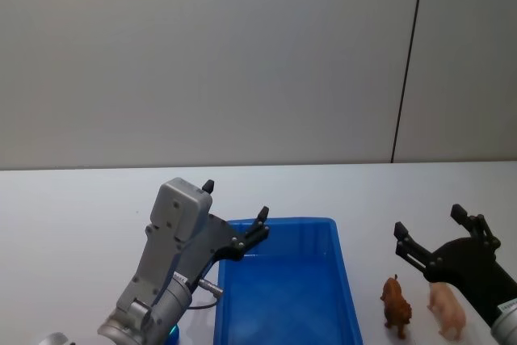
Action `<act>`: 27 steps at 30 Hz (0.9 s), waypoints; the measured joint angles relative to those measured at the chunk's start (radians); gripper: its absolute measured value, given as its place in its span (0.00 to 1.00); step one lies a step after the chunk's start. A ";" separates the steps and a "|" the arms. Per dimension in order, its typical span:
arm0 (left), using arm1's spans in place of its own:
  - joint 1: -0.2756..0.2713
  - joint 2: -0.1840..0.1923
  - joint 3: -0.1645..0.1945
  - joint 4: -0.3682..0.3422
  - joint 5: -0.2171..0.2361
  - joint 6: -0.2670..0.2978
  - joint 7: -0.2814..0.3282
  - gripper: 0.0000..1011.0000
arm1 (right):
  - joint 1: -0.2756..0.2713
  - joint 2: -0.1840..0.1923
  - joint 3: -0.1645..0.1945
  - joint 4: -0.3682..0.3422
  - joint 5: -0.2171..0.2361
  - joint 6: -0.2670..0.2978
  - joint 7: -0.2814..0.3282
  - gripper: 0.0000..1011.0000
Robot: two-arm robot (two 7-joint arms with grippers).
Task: Pick up the two dolls from the table and place them into the box.
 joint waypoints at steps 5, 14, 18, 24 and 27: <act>0.000 0.000 0.000 0.000 0.000 0.000 0.000 0.99 | 0.000 0.000 0.000 0.000 0.000 0.000 0.000 0.99; 0.000 0.000 0.000 0.000 0.000 0.000 0.000 0.99 | 0.000 0.000 0.000 0.000 0.000 0.000 0.000 0.99; 0.000 0.000 0.000 0.000 0.000 0.000 0.000 0.99 | 0.000 0.000 0.000 0.000 0.000 0.000 0.000 0.99; 0.000 0.000 0.000 0.000 0.000 0.000 0.000 0.99 | 0.000 0.000 0.000 0.000 0.000 0.000 0.000 0.99; 0.000 0.000 0.000 0.000 0.000 0.000 0.000 0.99 | 0.000 0.000 0.000 0.000 0.000 0.000 0.000 0.99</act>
